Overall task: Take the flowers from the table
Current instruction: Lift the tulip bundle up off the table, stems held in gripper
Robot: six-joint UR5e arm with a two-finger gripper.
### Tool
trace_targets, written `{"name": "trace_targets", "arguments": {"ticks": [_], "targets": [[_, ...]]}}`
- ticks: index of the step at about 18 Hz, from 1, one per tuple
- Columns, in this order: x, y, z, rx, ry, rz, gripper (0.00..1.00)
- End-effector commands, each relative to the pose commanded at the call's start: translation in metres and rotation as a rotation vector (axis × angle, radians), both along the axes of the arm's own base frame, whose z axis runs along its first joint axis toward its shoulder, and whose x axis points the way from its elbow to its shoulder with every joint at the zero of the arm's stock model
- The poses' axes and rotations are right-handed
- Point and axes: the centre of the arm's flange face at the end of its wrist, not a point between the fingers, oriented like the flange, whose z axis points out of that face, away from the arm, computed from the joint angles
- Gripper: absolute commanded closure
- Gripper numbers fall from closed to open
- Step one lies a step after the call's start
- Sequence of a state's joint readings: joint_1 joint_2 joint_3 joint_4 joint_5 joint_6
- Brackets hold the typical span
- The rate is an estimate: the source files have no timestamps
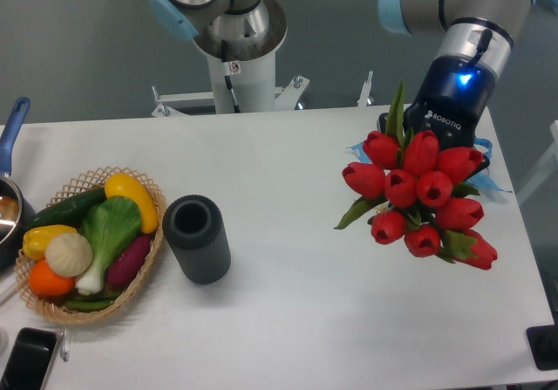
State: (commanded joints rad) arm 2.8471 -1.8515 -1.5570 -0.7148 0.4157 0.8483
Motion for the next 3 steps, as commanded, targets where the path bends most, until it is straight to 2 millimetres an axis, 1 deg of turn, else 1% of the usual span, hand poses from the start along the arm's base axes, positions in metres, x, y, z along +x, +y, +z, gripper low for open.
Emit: {"name": "trace_targets", "arguments": {"ticks": [3], "targets": [[-0.0007,0.0002,0.0006,0.000,0.001,0.000,0.74]]}}
